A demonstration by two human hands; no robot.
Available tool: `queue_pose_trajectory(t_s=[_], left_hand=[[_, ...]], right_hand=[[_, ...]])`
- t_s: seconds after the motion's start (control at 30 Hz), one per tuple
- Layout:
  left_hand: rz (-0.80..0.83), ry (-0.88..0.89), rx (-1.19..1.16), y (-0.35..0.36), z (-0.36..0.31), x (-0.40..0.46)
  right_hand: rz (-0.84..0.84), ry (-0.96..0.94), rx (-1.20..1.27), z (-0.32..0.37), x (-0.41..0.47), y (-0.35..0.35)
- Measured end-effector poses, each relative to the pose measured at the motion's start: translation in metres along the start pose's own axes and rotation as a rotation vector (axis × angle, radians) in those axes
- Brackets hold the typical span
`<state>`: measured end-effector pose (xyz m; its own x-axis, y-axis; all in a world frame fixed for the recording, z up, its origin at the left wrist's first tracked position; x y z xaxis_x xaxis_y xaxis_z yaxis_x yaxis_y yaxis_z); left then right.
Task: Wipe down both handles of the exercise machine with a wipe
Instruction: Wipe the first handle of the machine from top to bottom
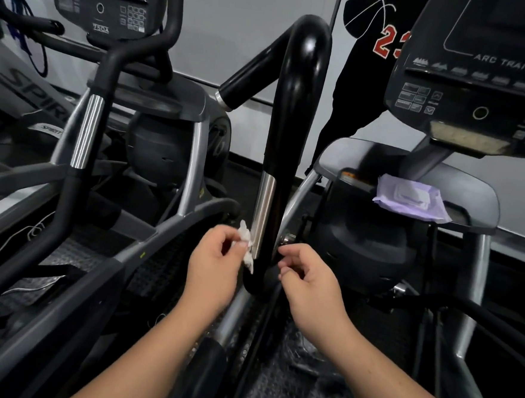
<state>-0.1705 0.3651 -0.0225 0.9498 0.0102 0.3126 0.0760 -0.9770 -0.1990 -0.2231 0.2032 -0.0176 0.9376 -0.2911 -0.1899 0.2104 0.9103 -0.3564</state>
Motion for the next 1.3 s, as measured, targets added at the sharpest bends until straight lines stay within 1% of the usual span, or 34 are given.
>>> queue_pose_trajectory(t_s=[0.1,0.23,0.37,0.43,0.53,0.7,0.83,0.9,1.03,1.1,1.2,1.3], left_hand=[[-0.018,0.032,-0.057,0.002,-0.007,0.007],[0.028,-0.093,-0.066,0.004,0.01,0.001],[-0.051,-0.037,-0.069,0.002,-0.002,0.012],[-0.038,-0.048,-0.036,0.005,0.001,0.009],[0.0,-0.124,0.011,0.006,0.012,0.001],[-0.043,-0.048,-0.036,0.003,-0.005,0.003],[-0.034,-0.114,-0.021,0.007,0.005,-0.012],[-0.053,-0.093,-0.023,0.006,0.0,-0.009],[-0.066,0.012,0.007,0.006,-0.021,-0.005],[-0.053,-0.021,0.043,0.009,-0.017,-0.013],[-0.067,-0.113,0.016,0.012,-0.014,-0.026],[-0.071,-0.1,-0.02,0.014,-0.025,-0.023]], right_hand=[[-0.009,0.01,-0.017,-0.006,-0.002,0.0],[0.022,0.039,-0.02,-0.009,-0.006,0.002],[-0.005,0.024,-0.026,-0.01,-0.004,0.005],[-0.026,0.02,-0.016,-0.008,-0.004,0.005],[-0.028,0.019,-0.013,-0.004,-0.005,0.006],[-0.04,-0.026,-0.077,0.003,-0.01,0.009],[-0.026,-0.069,-0.148,0.007,-0.019,0.013],[-0.039,-0.083,-0.164,0.007,-0.019,0.013],[-0.069,-0.07,-0.144,0.005,-0.022,0.013],[-0.037,-0.031,-0.117,0.002,-0.025,0.017],[0.018,0.008,-0.091,0.004,-0.029,0.024],[0.042,0.001,0.006,0.012,-0.028,0.025]])
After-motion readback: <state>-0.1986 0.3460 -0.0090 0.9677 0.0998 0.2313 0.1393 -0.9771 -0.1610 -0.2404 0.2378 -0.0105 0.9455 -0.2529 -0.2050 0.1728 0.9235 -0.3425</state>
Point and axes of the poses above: each hand's wrist, its own x-axis towards the middle knuckle, its own y-axis out of the palm, z = x × y, the point moved 4 cm from there along x, towards the middle knuckle, and after that the axes turned 13 degrees about y, right-handed, at the moved point
